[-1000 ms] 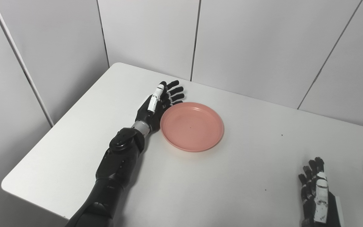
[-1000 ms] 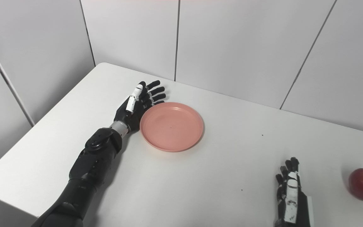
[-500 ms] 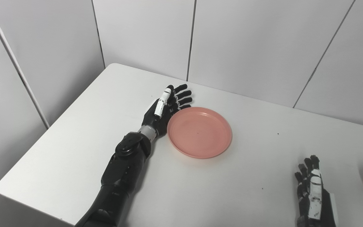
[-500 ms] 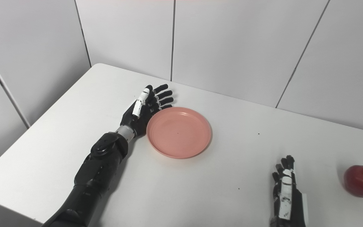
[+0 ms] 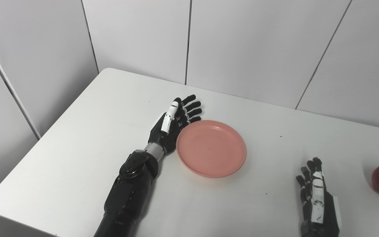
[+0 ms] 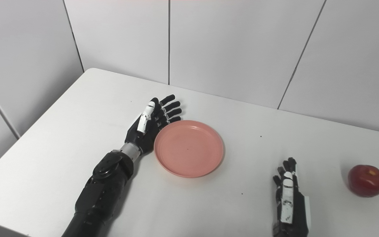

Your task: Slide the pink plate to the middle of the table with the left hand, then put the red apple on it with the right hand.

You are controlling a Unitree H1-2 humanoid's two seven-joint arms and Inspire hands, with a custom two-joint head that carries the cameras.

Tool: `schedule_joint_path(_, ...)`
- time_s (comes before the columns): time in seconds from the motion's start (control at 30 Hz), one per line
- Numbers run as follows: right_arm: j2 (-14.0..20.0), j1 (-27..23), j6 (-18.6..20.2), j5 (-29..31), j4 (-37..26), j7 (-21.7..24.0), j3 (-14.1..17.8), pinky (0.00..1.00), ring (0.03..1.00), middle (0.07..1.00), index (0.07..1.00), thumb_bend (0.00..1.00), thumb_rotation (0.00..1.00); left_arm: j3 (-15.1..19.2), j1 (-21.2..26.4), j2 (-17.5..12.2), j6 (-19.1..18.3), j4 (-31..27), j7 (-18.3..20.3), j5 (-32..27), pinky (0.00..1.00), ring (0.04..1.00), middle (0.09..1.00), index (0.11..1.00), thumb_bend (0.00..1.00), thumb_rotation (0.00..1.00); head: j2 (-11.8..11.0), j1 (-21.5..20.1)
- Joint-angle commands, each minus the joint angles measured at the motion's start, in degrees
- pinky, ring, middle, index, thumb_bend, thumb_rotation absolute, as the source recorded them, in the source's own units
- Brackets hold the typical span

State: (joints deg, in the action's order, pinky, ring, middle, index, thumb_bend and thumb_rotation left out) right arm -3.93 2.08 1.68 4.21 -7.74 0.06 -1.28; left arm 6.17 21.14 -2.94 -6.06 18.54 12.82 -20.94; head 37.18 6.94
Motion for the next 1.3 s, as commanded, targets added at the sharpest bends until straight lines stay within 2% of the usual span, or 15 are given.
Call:
schedule_joint_path(0.0,-0.6,-0.8,-1.0,0.0,-1.9,-0.1,-0.2,0.96,0.98,0.986,0.987,0.22,1.0,-1.0,-2.9,0.7,-5.8,1.0,-0.9,0.7,0.83,0.847,0.849,0.835,0.35,1.0,0.2,-0.6)
schedule_joint_path(0.27,-1.3,-0.8,-0.7,0.2,-2.6,-0.2,-0.6,0.95,0.972,0.985,0.994,0.21,1.0,-3.8,-4.5,2.5,-9.8,-5.2,-2.6,1.6,0.83,0.846,0.851,0.835,0.33,1.0,1.0,-1.5)
schedule_joint_path(0.63,-2.2,-0.9,1.1,-1.2,-3.7,-1.2,-1.3,0.93,0.954,0.972,0.976,0.23,1.0,-7.0,-6.7,5.8,-13.0,-9.2,-4.6,3.5,0.84,0.86,0.861,0.837,0.32,1.0,2.2,-3.2)
schedule_joint_path(0.93,-2.7,-1.0,2.7,-2.2,-4.5,-1.9,-1.7,0.93,0.959,0.973,0.98,0.24,1.0,-8.0,-7.9,6.9,-13.4,-10.3,-5.2,3.9,0.86,0.86,0.862,0.844,0.33,1.0,2.7,-4.6)
schedule_joint_path(1.27,-2.6,-1.9,2.4,-2.9,-4.6,-2.9,-0.8,0.96,0.969,0.978,0.983,0.24,1.0,-7.6,-7.8,6.5,-11.3,-9.1,-5.4,4.7,0.86,0.873,0.878,0.859,0.34,1.0,3.3,-7.0)
